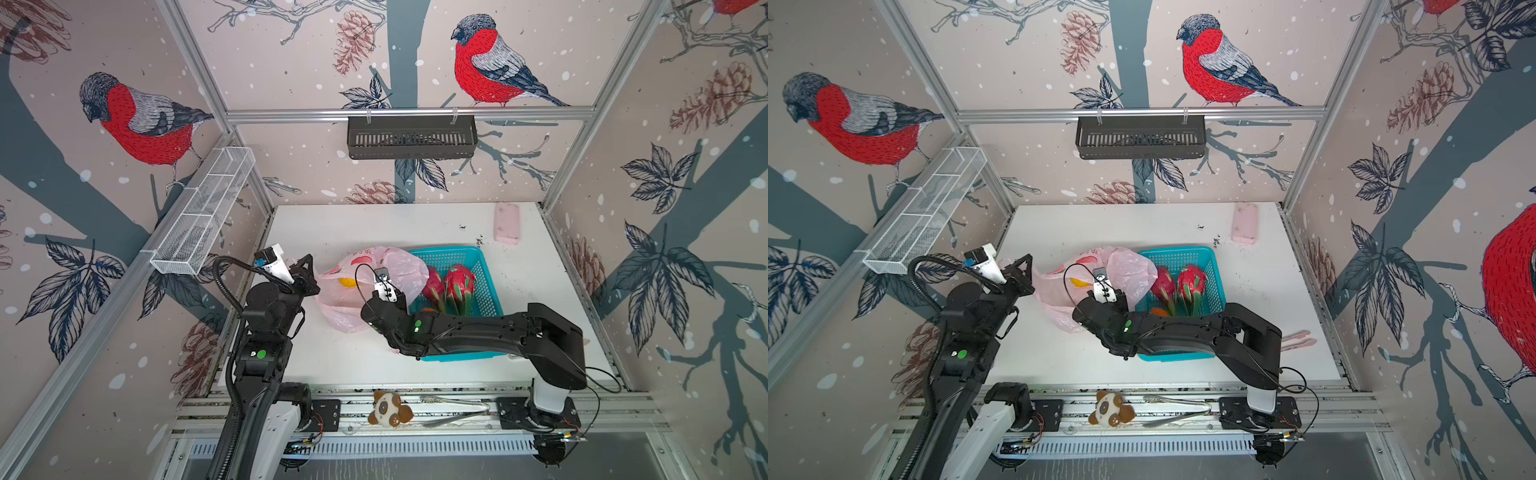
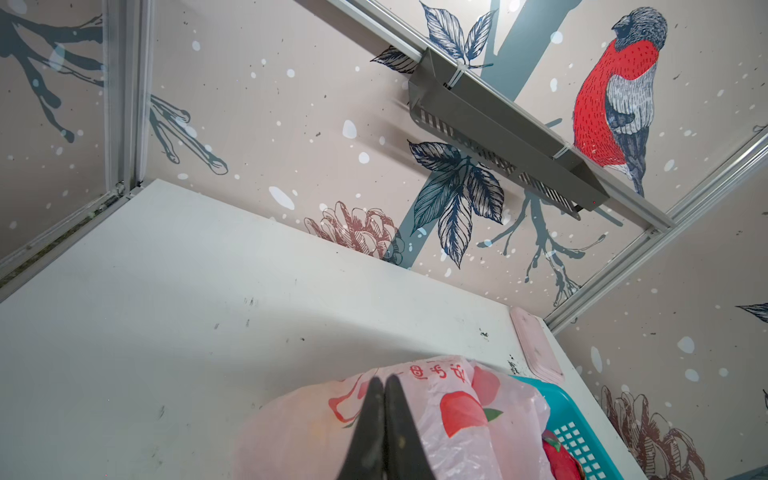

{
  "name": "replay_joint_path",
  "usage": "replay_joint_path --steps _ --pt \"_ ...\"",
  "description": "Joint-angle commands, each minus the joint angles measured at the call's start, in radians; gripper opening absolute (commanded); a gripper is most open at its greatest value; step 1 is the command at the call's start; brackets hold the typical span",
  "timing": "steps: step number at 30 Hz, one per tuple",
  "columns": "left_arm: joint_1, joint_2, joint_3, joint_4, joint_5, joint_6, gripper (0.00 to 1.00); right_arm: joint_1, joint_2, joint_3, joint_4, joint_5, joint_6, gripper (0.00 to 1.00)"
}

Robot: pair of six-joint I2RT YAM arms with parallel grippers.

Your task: Untie the knot of the plastic bag and take out the fruit

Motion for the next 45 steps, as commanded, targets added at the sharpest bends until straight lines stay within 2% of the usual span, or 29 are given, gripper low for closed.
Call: replay_joint_path --steps 1,12,22,31,39,45 --pt "0.001 0.007 0.016 0.113 0.056 -0.003 0.0 0.002 0.016 -0.008 0.047 0.014 0.072 0.14" --pt "0.001 0.037 0.08 0.141 0.136 0.005 0.0 0.003 0.07 -0.043 0.123 -0.011 0.148 0.13" --pt "0.001 0.06 0.141 0.149 0.192 0.001 0.0 -0.001 0.046 -0.062 0.27 -0.055 0.096 0.13" --pt "0.0 0.069 0.213 0.134 0.211 0.01 0.0 -0.04 0.053 -0.024 0.368 -0.206 0.051 0.14" --pt "0.0 0.076 0.233 0.166 0.247 -0.017 0.0 -0.138 0.106 -0.06 0.415 -0.448 0.159 0.15" --pt "0.001 0.077 0.192 0.189 0.266 -0.043 0.0 -0.161 0.17 -0.026 0.402 -0.505 0.165 0.15"
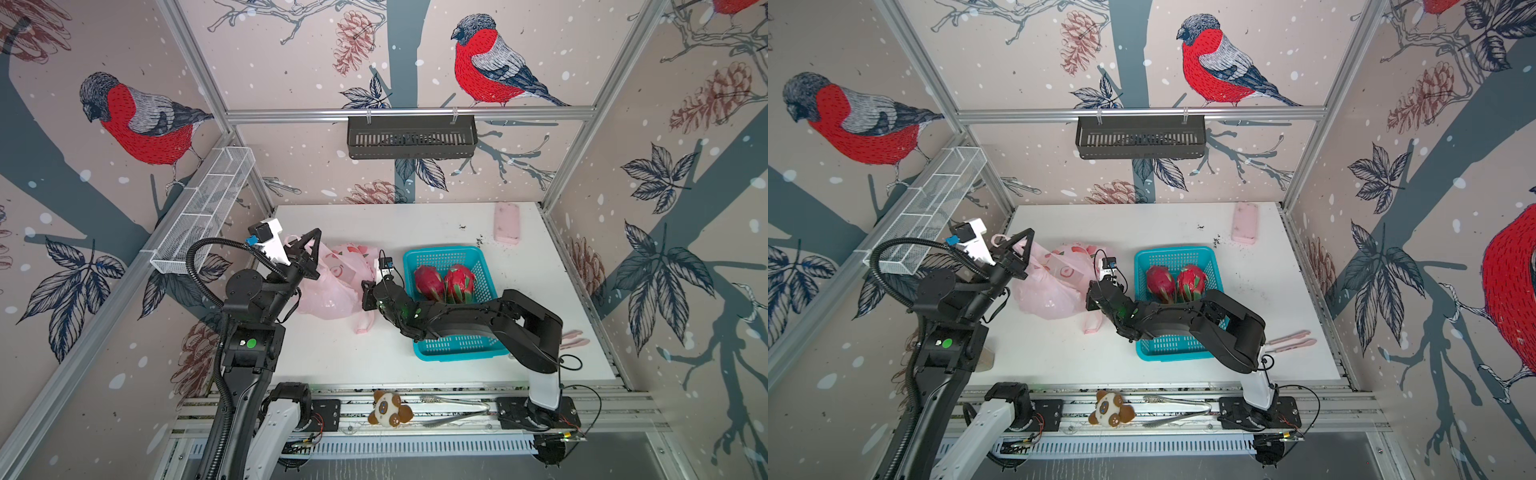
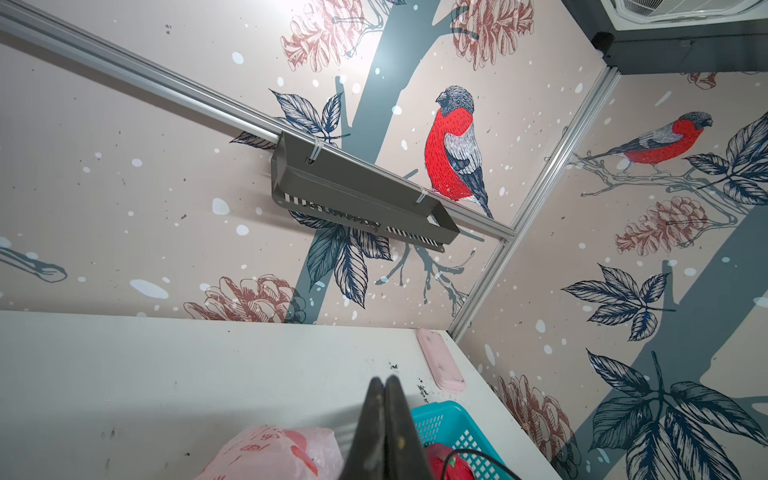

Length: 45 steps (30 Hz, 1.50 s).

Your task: Untie the knot of the plastic bag and take out the fruit

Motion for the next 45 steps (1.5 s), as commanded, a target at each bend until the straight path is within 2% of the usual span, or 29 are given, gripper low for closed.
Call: replay_joint_path --steps 1,12,16,23,27,31,36,39,43,45 --pt "0.001 -0.004 -0.02 0.087 0.029 -0.028 0.0 -0.008 0.036 0.035 -0.007 -0.079 0.028 0.15" --pt "-0.002 0.013 -0.031 0.105 0.058 -0.043 0.0 -0.013 0.076 0.066 -0.07 -0.093 0.044 0.15" --pt "-0.001 -0.007 -0.063 0.057 0.04 -0.019 0.0 -0.007 0.046 0.052 -0.1 -0.05 0.037 0.15" --pt "-0.001 -0.138 -0.225 -0.055 -0.031 -0.017 0.0 0.005 -0.026 0.034 -0.189 0.059 -0.012 0.19" --pt "0.0 -0.221 -0.293 -0.106 -0.057 -0.032 0.0 0.009 -0.049 0.032 -0.238 0.073 -0.028 0.24" --pt "-0.001 -0.283 -0.332 -0.142 -0.068 -0.045 0.0 0.017 -0.072 0.022 -0.279 0.092 -0.032 0.35" --pt "-0.001 -0.353 -0.391 -0.161 -0.056 -0.086 0.0 0.038 -0.112 0.024 -0.362 0.125 -0.032 0.59" --pt "-0.001 -0.393 -0.422 -0.17 -0.062 -0.101 0.0 0.062 -0.142 0.035 -0.425 0.16 -0.031 0.67" --pt "-0.002 -0.433 -0.453 -0.169 -0.062 -0.121 0.0 0.103 -0.184 0.061 -0.542 0.195 -0.009 0.7" --pt "-0.002 -0.448 -0.466 -0.162 -0.057 -0.133 0.0 0.13 -0.205 0.08 -0.617 0.214 0.012 0.67"
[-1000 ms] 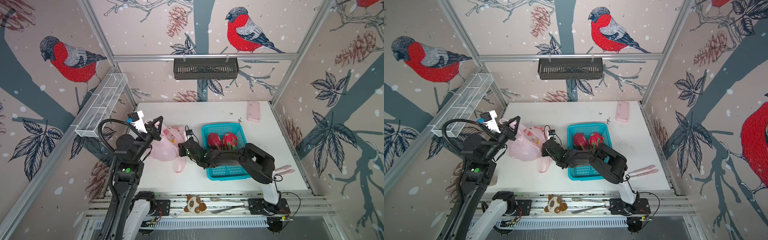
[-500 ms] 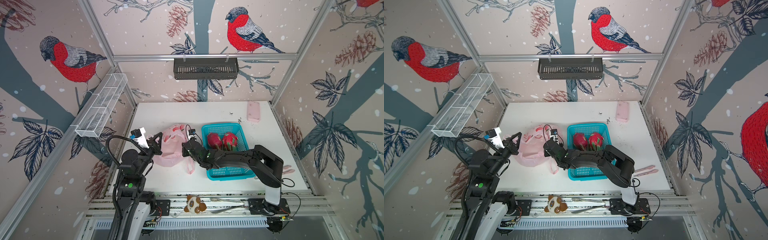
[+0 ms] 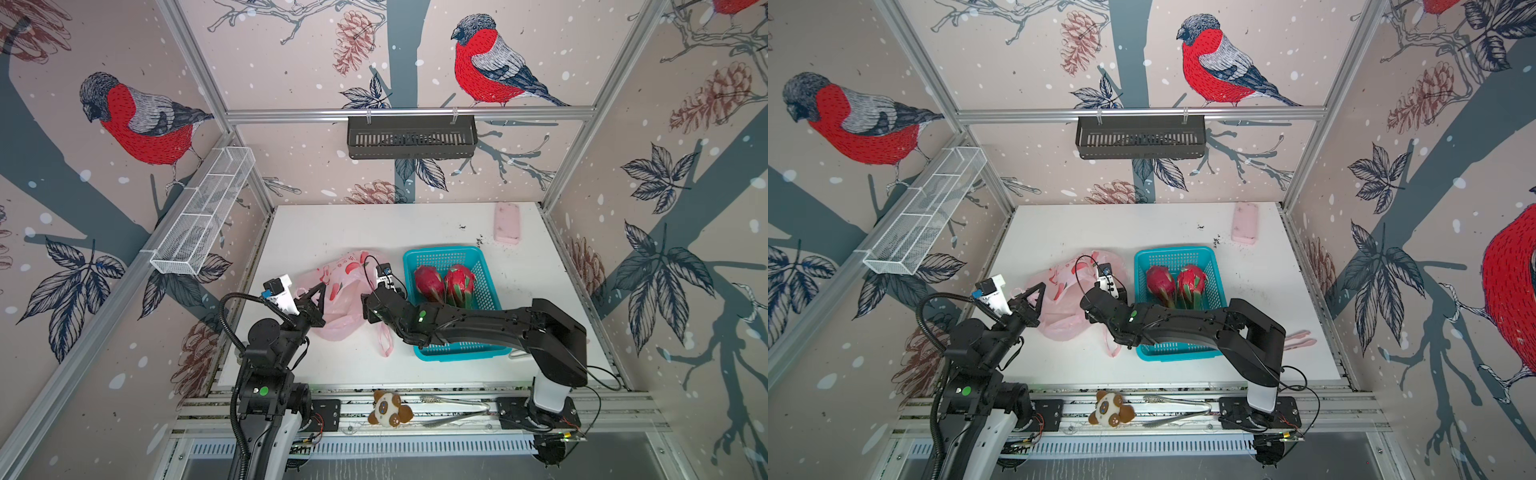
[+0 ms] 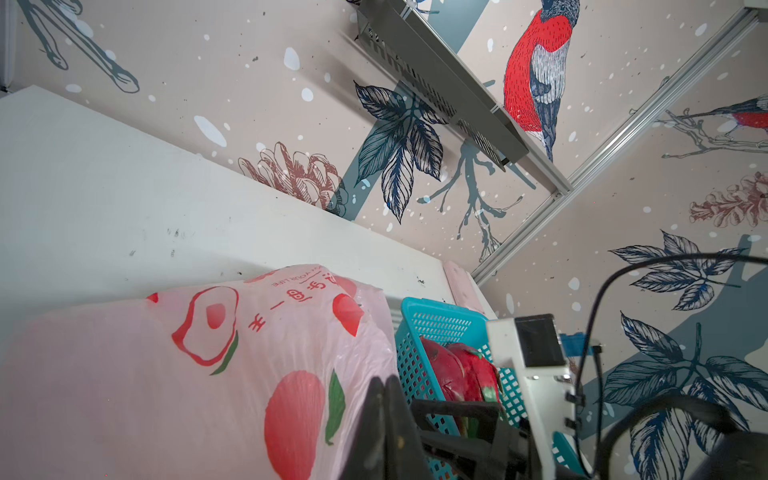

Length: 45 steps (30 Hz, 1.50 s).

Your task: Untie the knot of the plastic bag and take out the fruit

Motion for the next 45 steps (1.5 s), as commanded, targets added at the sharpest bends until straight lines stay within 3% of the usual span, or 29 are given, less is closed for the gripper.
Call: replay_joint_path --steps 1,5,10,20,27,34,45 --pt "-0.002 -0.023 -0.016 0.028 0.0 -0.033 0.0 0.041 -0.034 0.025 -0.153 0.063 0.038 0.64" --pt "-0.001 -0.058 -0.034 0.05 0.014 -0.083 0.0 0.096 -0.044 0.054 -0.235 0.035 0.077 0.5" --pt "-0.001 -0.112 -0.047 0.055 0.035 -0.148 0.0 0.13 0.032 0.123 -0.217 -0.001 0.103 0.37" --pt "-0.002 -0.237 -0.085 0.015 0.072 -0.251 0.0 0.085 0.299 0.343 -0.09 0.033 0.131 0.25" --pt "-0.001 -0.24 -0.068 0.008 0.087 -0.26 0.0 0.04 0.385 0.366 -0.026 0.1 0.213 0.24" --pt "-0.002 -0.241 -0.086 0.018 0.078 -0.25 0.0 0.038 0.39 0.417 -0.221 0.243 0.321 0.28" --pt "-0.001 -0.24 -0.114 0.024 0.082 -0.241 0.0 0.027 0.324 0.379 -0.404 0.335 0.475 0.33"
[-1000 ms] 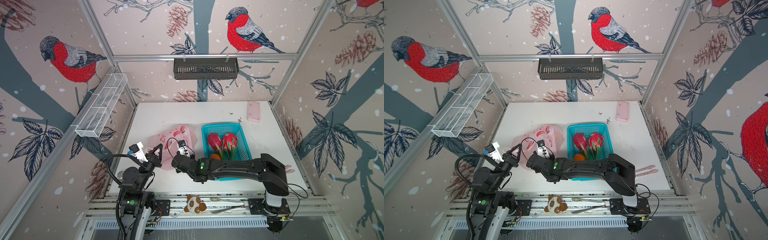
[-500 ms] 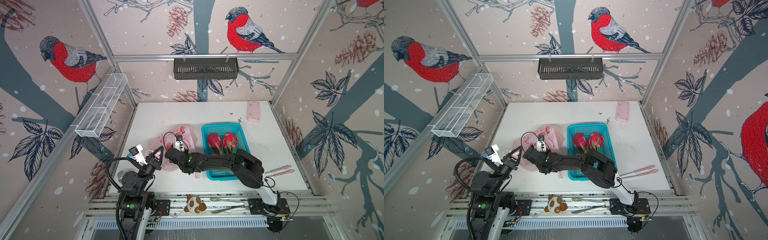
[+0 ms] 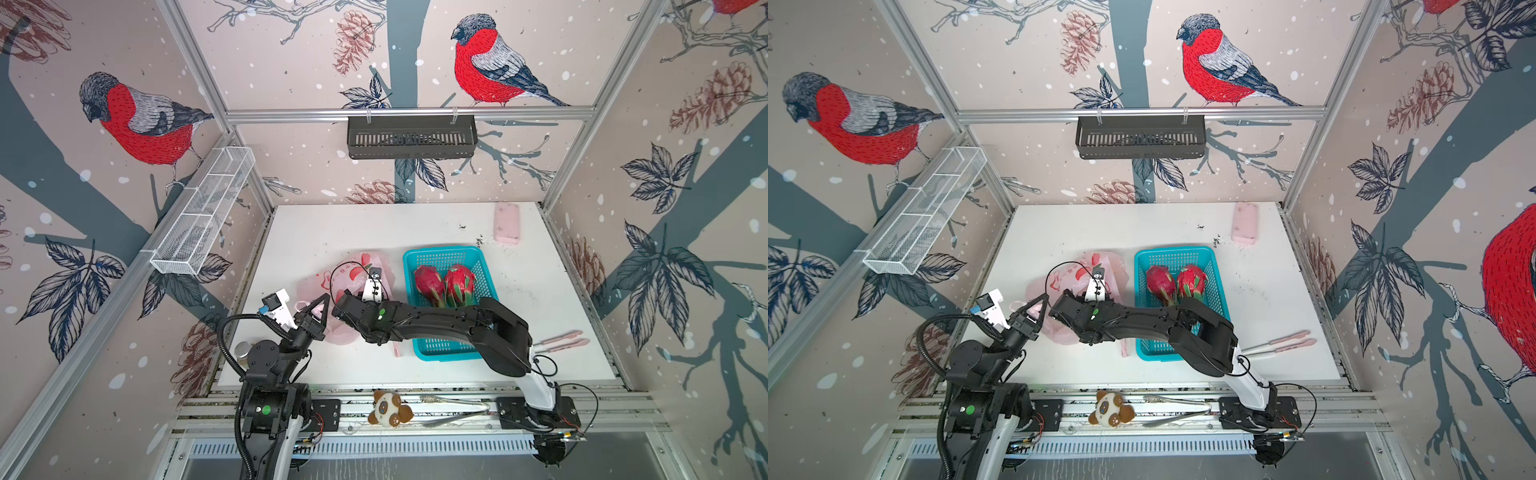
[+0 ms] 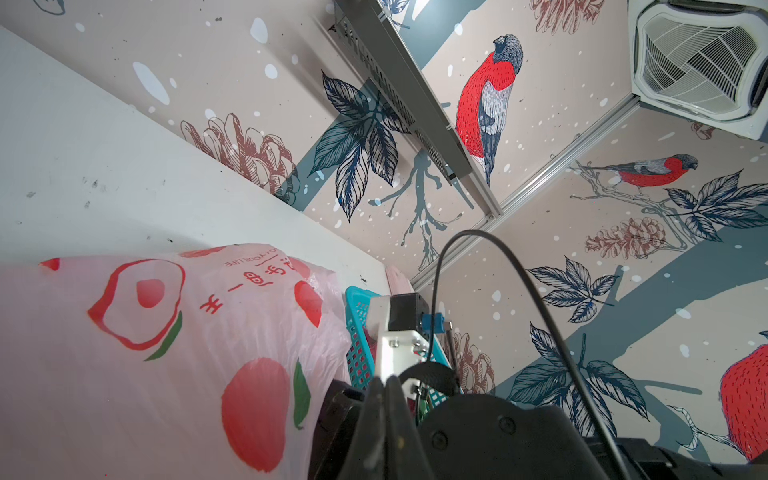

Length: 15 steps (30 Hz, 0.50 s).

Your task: Untie the knot of the plastic bag and take out the fruit

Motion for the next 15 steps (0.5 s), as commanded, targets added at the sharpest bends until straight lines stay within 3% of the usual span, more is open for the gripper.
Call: replay_joint_path --steps 1,6,11,15 --pt "-0.001 -0.002 0.0 0.025 0.0 0.004 0.0 -0.006 -0.023 -0.004 -0.094 0.059 0.077 0.33" --pt "-0.001 -0.002 -0.002 0.024 -0.002 0.007 0.0 -0.017 -0.048 -0.035 -0.139 0.04 0.119 0.32" --pt "-0.001 -0.003 -0.004 0.036 0.007 -0.003 0.0 -0.013 -0.113 -0.143 0.137 -0.105 -0.068 0.26" --pt "-0.001 -0.002 0.001 0.045 0.017 -0.018 0.0 -0.008 -0.098 -0.126 0.227 -0.208 -0.15 0.25"
